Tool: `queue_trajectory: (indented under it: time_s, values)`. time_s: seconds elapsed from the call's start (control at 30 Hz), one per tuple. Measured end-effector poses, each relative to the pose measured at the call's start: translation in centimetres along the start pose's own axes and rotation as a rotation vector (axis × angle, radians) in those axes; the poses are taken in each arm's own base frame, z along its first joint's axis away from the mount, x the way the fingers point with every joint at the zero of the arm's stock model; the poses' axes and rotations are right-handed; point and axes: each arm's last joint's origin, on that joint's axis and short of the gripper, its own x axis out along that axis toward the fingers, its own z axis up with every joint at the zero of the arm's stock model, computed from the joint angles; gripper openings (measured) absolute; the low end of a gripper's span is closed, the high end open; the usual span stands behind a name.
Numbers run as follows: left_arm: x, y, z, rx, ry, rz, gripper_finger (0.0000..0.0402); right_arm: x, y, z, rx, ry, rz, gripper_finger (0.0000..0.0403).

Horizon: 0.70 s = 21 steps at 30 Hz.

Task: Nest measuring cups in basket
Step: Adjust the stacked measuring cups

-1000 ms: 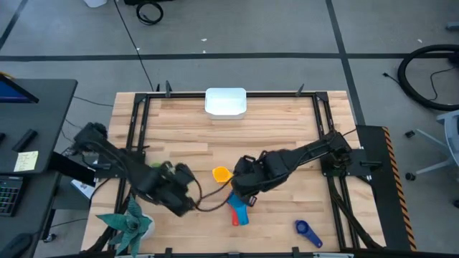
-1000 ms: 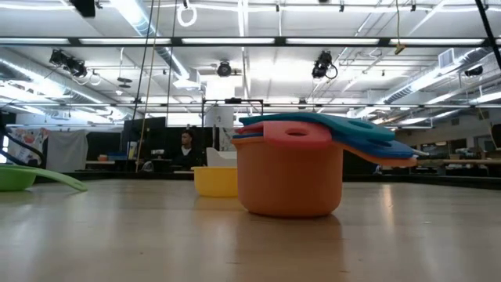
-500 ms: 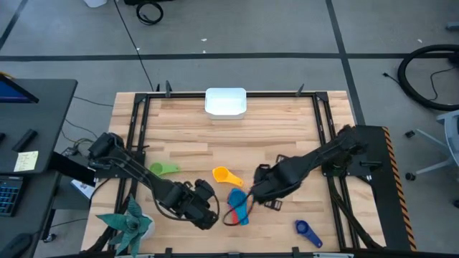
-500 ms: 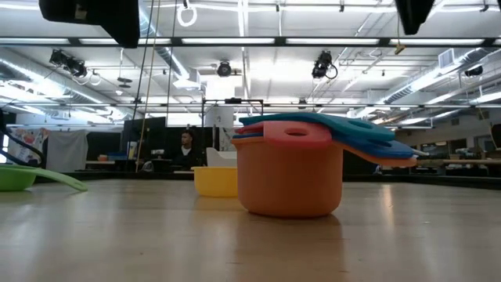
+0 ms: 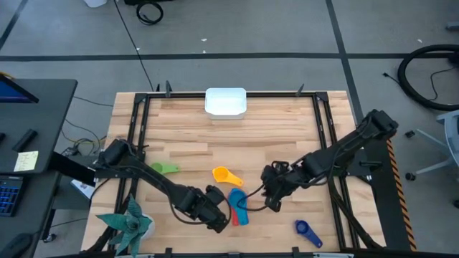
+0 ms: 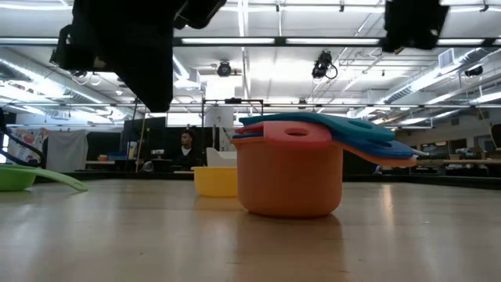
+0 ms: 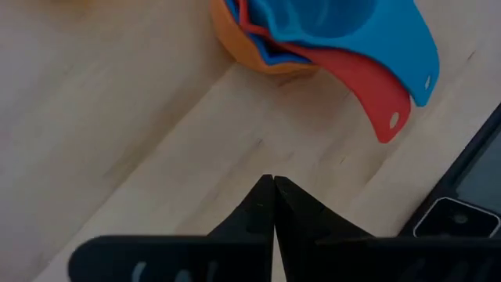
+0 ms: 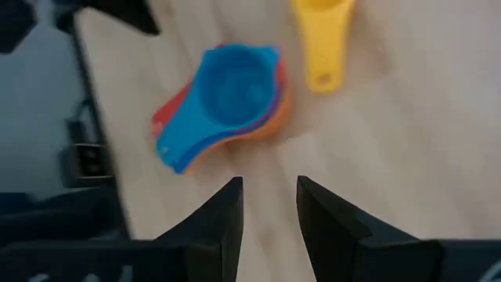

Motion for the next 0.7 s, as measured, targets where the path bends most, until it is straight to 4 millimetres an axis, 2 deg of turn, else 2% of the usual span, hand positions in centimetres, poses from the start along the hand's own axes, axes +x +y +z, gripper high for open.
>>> queue_trajectory:
  time_s: [0.2, 0.27, 0.43, 0.7]
  values:
    - [0.1, -0.1, 0.7, -0.015, 0.085, -0.055, 0.0011, 3.4, -1.9, -2.2, 0.048, 0.055, 0.038, 0.0124]
    - [0.8, -0.1, 0.9, -0.022, 0.11, -0.061, 0.0011, 4.1, -2.4, -2.8, 0.057, 0.06, 0.039, 0.0124]
    - [2.5, -0.6, 1.3, -0.021, 0.085, -0.106, 0.0011, 4.9, -2.9, -3.2, 0.088, 0.033, 0.1, 0.0124]
    - [4.9, -0.7, 2.0, -0.012, 0.079, -0.133, 0.0011, 7.3, -2.6, -3.4, 0.097, 0.008, 0.204, 0.0124]
